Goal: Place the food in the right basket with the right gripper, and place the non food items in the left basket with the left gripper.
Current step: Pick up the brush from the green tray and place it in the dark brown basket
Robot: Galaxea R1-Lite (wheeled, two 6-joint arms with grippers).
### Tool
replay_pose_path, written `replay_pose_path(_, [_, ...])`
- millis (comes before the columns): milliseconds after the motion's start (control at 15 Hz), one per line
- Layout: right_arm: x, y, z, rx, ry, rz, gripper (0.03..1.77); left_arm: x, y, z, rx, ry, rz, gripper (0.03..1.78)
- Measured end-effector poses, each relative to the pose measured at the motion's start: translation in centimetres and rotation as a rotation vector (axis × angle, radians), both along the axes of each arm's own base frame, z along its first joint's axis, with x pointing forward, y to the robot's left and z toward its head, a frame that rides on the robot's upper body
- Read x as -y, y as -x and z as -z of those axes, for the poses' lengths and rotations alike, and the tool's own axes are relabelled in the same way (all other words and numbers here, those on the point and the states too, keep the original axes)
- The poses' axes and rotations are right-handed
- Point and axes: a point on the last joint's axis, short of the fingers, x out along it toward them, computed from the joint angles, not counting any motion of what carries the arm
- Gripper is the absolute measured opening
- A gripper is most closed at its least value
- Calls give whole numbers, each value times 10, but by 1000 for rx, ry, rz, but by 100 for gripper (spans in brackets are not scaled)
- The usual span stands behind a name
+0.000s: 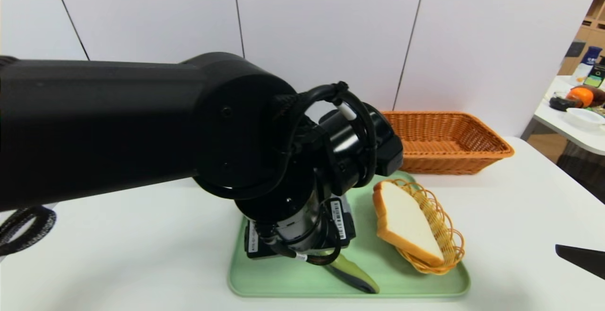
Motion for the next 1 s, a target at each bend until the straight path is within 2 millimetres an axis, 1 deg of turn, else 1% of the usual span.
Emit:
replay_pose_path(200, [0, 0, 0, -2, -1, 1, 170, 15, 2, 11, -27, -26, 2, 169])
replay_pose_path(400, [0, 0, 1, -5, -2, 3, 170, 24, 1, 21, -26, -56, 3, 169])
replay_pose_path(667, [0, 0, 3, -13, -1, 1, 170, 27, 1, 29, -35, -115, -51, 169])
replay_pose_path(1000, [0, 0, 6, -25, -13, -14, 170, 32, -1, 32, -43, -115, -74, 169])
